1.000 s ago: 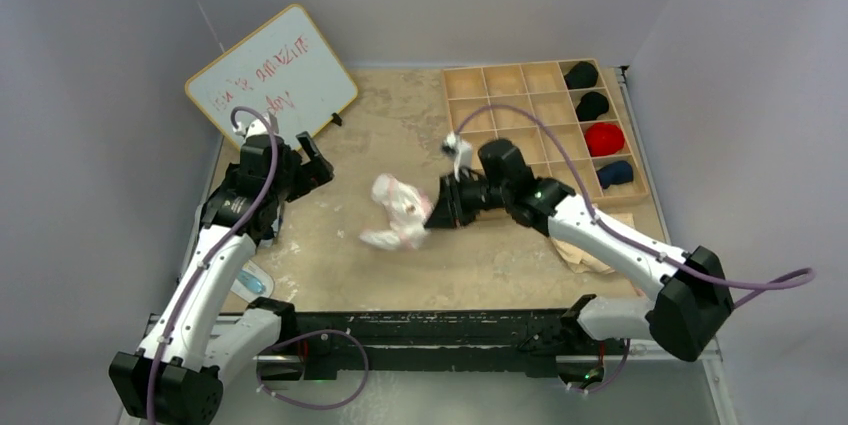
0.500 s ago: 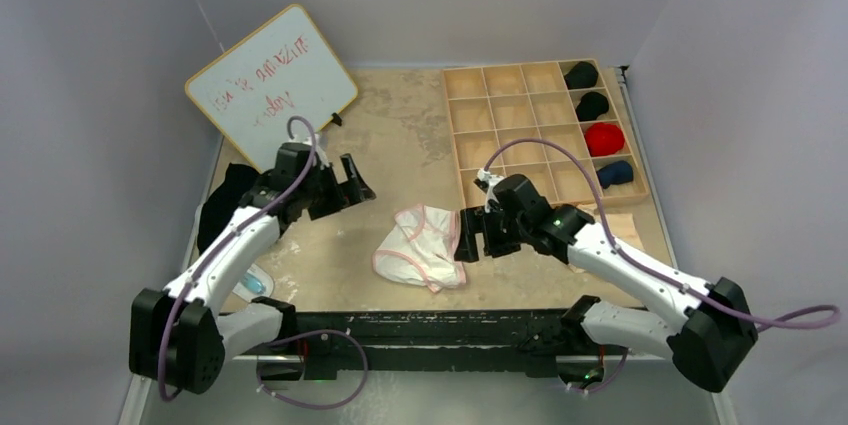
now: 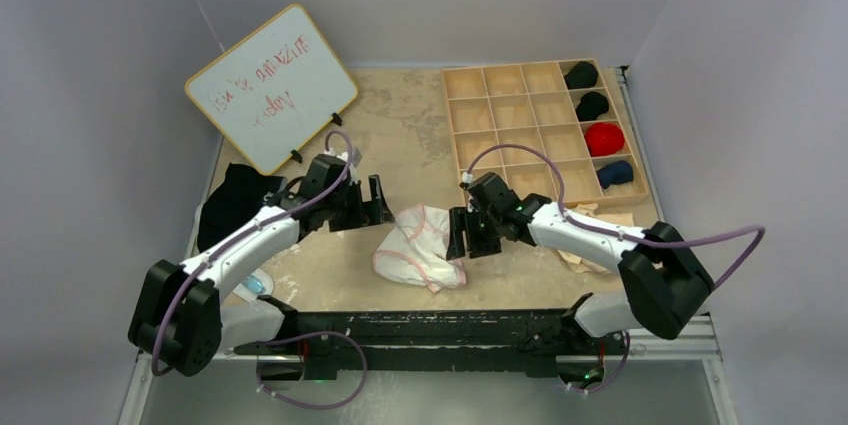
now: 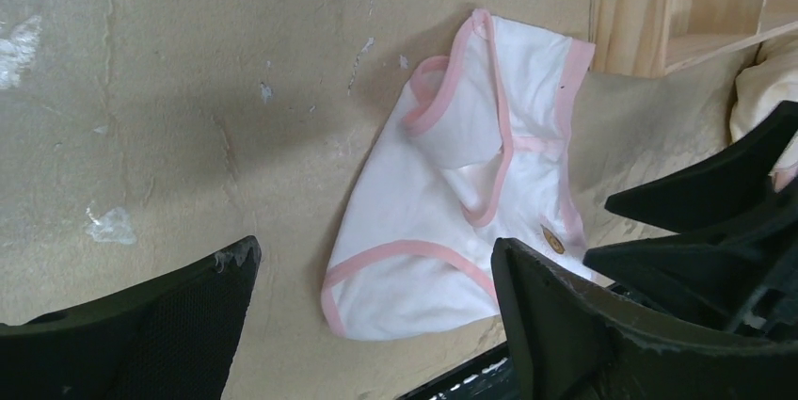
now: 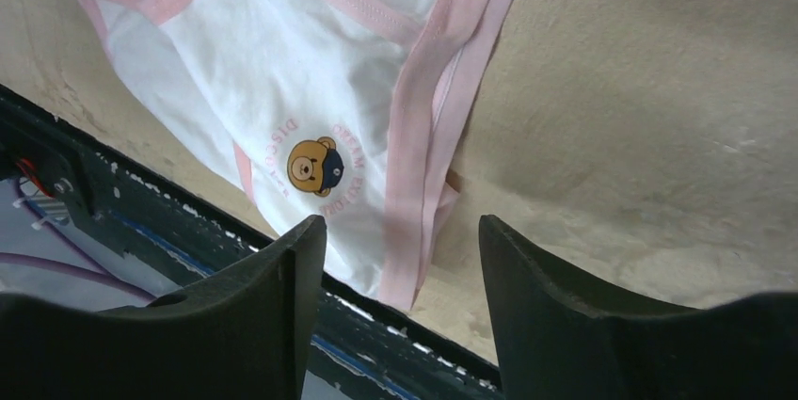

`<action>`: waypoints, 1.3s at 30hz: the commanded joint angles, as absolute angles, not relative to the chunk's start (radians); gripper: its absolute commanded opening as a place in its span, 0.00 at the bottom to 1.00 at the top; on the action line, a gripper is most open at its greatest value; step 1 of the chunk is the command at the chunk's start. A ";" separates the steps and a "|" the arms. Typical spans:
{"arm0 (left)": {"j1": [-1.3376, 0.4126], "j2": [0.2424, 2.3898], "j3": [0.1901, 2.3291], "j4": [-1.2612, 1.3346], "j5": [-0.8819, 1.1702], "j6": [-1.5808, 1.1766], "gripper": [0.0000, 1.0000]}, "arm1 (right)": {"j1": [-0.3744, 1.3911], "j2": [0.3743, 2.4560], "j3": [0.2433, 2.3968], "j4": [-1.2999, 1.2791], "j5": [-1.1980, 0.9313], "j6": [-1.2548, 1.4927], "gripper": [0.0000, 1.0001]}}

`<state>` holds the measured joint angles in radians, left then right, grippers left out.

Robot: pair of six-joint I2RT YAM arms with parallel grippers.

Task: Roll the underwear
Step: Place the underwear at the center of the board.

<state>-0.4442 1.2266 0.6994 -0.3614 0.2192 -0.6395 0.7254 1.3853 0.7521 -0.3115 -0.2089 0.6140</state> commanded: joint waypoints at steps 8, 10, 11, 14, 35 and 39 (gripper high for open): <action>-0.442 1.046 0.716 -0.400 0.184 -0.645 0.91 | 0.743 1.457 0.701 -0.177 -0.366 0.693 0.34; -0.442 1.020 0.713 -0.421 0.184 -0.644 0.91 | 0.745 1.432 0.664 -0.114 -0.392 0.719 0.18; -0.442 1.009 0.717 -0.441 0.185 -0.648 0.91 | 0.746 1.425 0.663 -0.107 -0.399 0.723 0.10; -0.442 0.953 0.753 -0.518 0.210 -0.669 0.91 | 0.748 1.402 0.712 -0.124 -0.434 0.692 0.00; -0.440 0.900 0.892 -0.681 0.142 -0.754 0.96 | 0.754 1.243 0.605 -0.248 -0.417 0.945 0.71; -0.441 0.885 0.873 -0.667 0.172 -0.749 0.97 | 0.759 1.318 0.568 -0.106 -0.447 0.980 0.68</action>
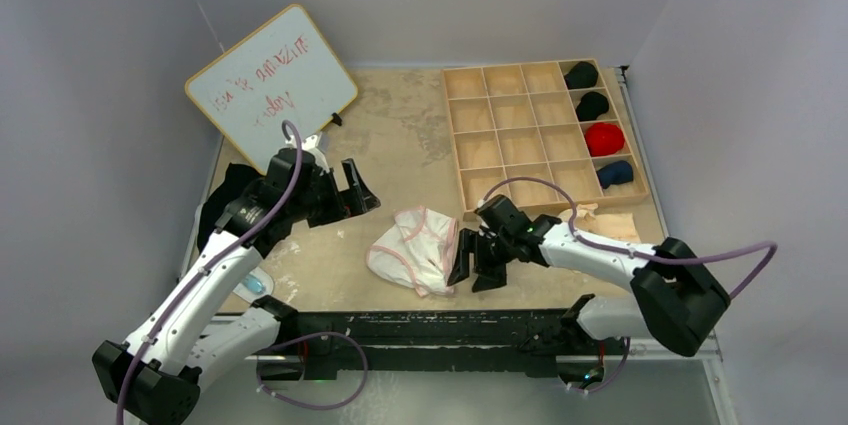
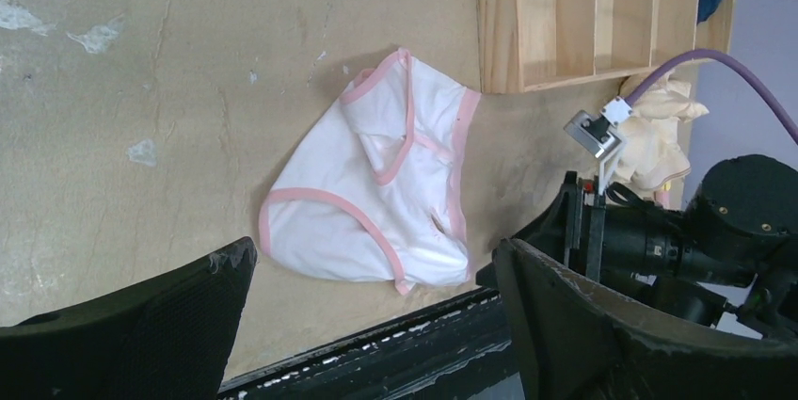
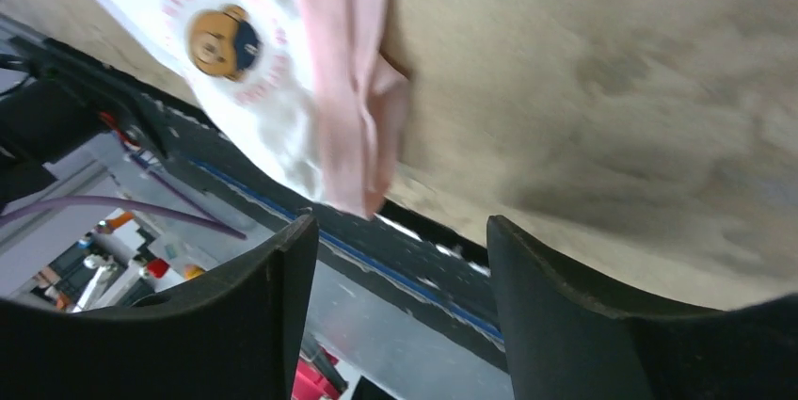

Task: Roll the underwear
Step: Place the underwear at the center of the board, then flatten out the underwear at the center of the board.

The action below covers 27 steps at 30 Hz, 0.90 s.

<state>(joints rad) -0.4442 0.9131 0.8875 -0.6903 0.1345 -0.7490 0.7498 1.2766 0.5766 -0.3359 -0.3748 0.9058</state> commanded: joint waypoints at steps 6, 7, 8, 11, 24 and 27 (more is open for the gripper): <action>-0.441 0.886 0.875 -0.698 0.155 -0.735 0.97 | 0.771 1.502 0.664 -0.088 -0.478 0.950 0.51; -0.440 0.883 0.874 -0.701 0.152 -0.735 0.97 | 0.773 1.515 0.697 -0.111 -0.471 0.938 0.45; -0.440 0.880 0.873 -0.706 0.147 -0.735 0.97 | 0.777 1.520 0.722 -0.138 -0.459 0.924 0.34; -0.441 0.876 0.875 -0.718 0.134 -0.733 0.97 | 0.792 1.496 0.823 -0.245 -0.379 0.860 0.08; -0.440 0.845 1.096 -0.979 -0.348 -0.829 1.00 | 0.809 1.636 1.727 -0.718 -0.644 0.283 0.00; -0.440 0.841 1.144 -1.061 -0.447 -0.856 1.00 | 0.809 1.645 1.795 -0.655 -0.836 0.273 0.00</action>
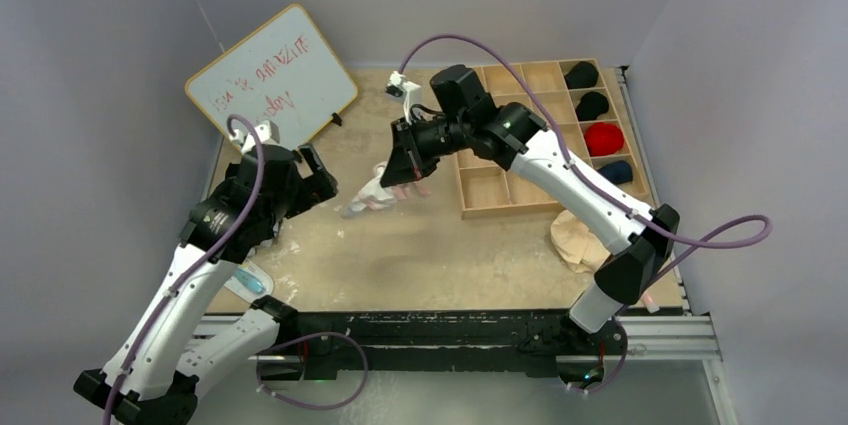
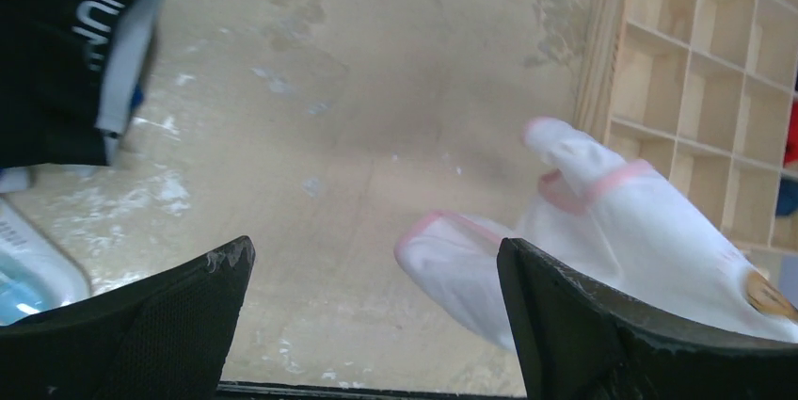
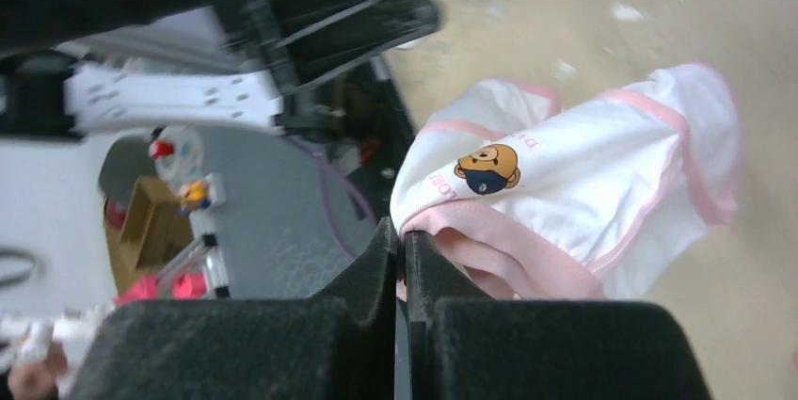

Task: Roll the underwear
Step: Flatten out the underwear at the center of the board.

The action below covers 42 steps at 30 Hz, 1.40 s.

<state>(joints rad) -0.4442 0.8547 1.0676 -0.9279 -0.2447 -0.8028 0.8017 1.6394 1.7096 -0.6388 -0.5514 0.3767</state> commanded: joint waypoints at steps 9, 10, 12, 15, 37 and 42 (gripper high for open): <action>-0.440 0.788 1.214 -1.067 -0.413 -0.789 1.00 | 0.801 1.696 1.309 -0.759 -0.763 0.206 0.03; -0.441 0.787 1.199 -1.035 -0.374 -0.758 1.00 | 0.794 1.715 1.264 -0.772 -0.678 0.226 0.06; -0.440 0.793 1.153 -0.962 -0.278 -0.699 1.00 | 0.787 1.735 1.215 -0.766 -0.450 0.292 0.13; -0.440 0.852 1.098 -0.879 -0.136 -0.647 1.00 | 0.783 1.704 1.223 -0.737 -0.305 0.352 0.33; -0.614 1.654 1.272 -0.841 0.213 -0.225 0.98 | 0.769 0.931 0.457 -0.334 -0.125 0.923 0.72; -0.656 1.766 1.327 -0.907 0.129 -0.136 0.93 | 0.769 0.785 0.403 -0.333 -0.011 0.892 0.73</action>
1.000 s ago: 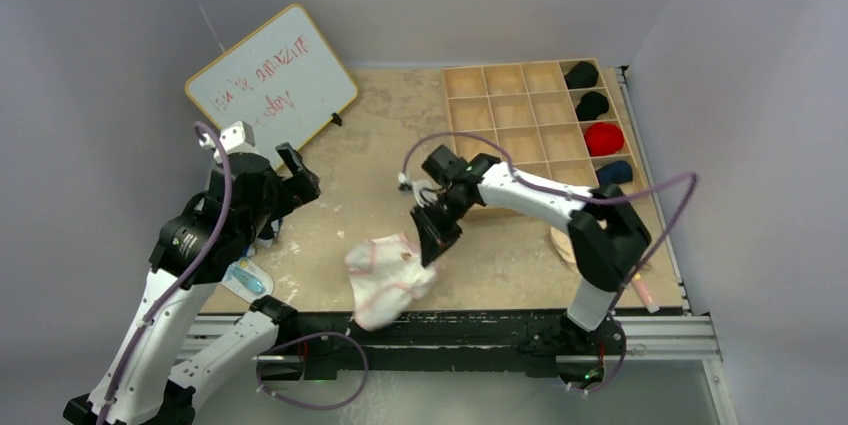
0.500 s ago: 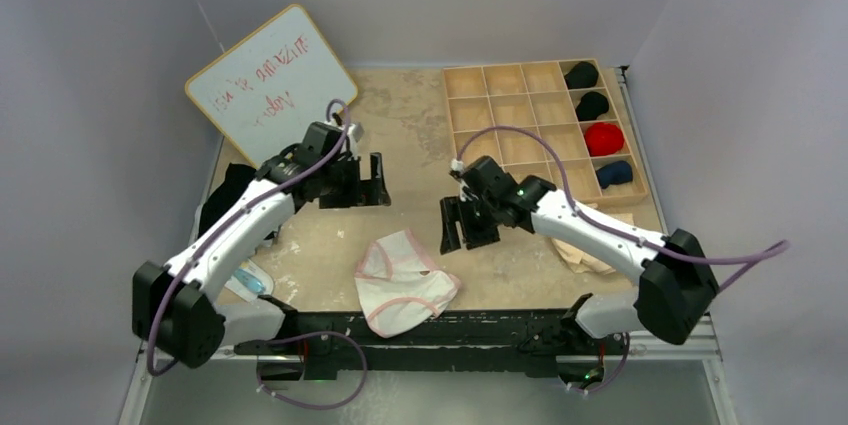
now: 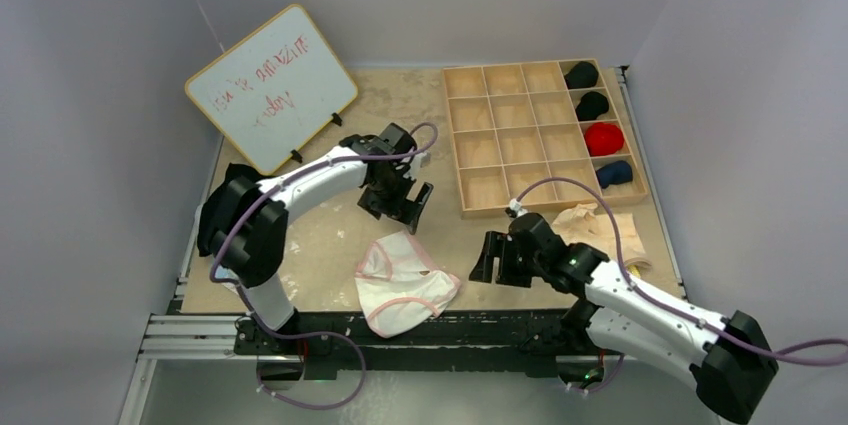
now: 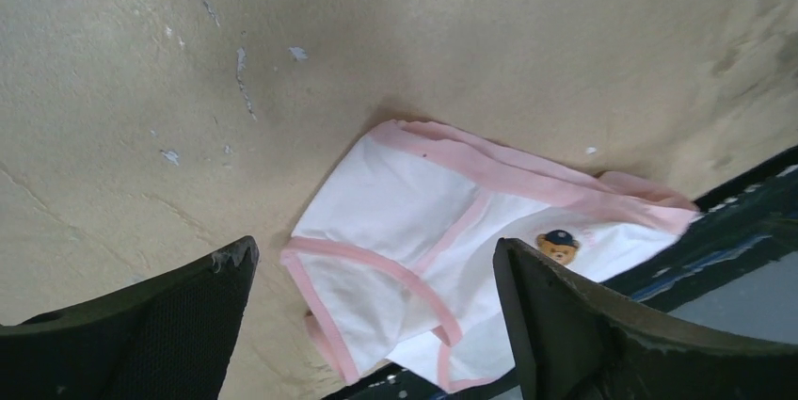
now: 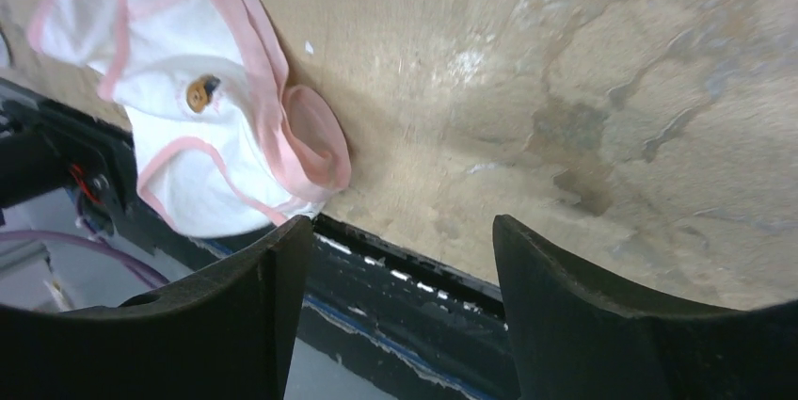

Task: Roll the underwear
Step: Flatten out the underwear at the center of the board.

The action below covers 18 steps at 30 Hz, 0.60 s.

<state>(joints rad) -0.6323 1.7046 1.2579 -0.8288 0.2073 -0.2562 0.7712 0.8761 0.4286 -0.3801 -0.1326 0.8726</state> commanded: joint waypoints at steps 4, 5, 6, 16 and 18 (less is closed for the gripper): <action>-0.712 1.842 1.353 -0.896 0.089 -0.079 0.87 | 0.769 0.685 0.380 -0.337 0.058 0.861 0.73; -0.723 1.852 1.353 -0.881 0.076 -0.072 0.87 | 0.769 0.669 0.376 -0.336 0.078 0.858 0.73; -0.731 1.863 1.357 -0.874 0.076 -0.065 0.87 | 0.768 0.651 0.373 -0.334 0.091 0.851 0.73; -0.741 1.914 1.338 -0.841 0.117 -0.034 0.70 | 0.769 0.606 0.365 -0.363 0.108 0.822 0.73; -0.743 1.921 1.338 -0.811 0.117 -0.042 0.69 | 0.770 0.618 0.365 -0.345 0.099 0.816 0.72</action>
